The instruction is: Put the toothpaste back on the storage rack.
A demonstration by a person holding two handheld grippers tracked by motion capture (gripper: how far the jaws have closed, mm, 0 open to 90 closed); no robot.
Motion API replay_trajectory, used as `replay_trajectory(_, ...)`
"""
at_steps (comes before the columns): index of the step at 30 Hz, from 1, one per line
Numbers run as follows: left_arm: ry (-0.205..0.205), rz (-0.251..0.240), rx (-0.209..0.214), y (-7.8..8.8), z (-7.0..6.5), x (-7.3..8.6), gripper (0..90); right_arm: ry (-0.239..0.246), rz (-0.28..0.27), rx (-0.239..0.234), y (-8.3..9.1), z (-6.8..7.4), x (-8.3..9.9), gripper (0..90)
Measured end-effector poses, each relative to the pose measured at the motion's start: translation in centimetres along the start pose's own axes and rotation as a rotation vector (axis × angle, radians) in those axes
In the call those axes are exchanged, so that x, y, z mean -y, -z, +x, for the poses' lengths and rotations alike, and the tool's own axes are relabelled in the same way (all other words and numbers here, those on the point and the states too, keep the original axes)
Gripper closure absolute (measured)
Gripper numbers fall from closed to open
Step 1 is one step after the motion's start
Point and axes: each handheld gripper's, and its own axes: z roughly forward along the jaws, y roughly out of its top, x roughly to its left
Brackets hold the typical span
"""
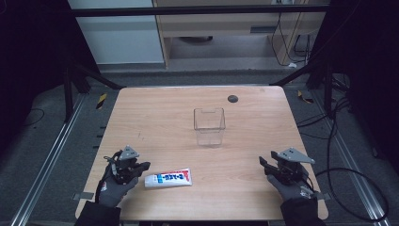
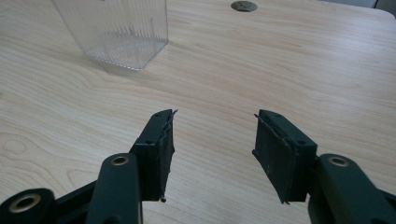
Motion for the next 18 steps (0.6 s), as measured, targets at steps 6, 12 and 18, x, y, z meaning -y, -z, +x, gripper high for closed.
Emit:
replay_trajectory(6, -0.029, 0.046, 0.021, -0.47, -0.47, 0.07, 89.3, 0.001, 0.013, 0.000, -0.15, -0.10, 0.20, 44.7)
replay_trajectory(12, -0.040, 0.069, 0.031, -0.58, -0.60, 0.16, 89.3, 0.003, 0.025, 0.006, -0.30, -0.23, 0.34, 42.9)
replay_trajectory(18, -0.040, 0.078, 0.043, -0.38, -0.85, 0.26, 89.3, -0.005, 0.032, 0.009, -0.28, -0.39, 0.43, 42.1)
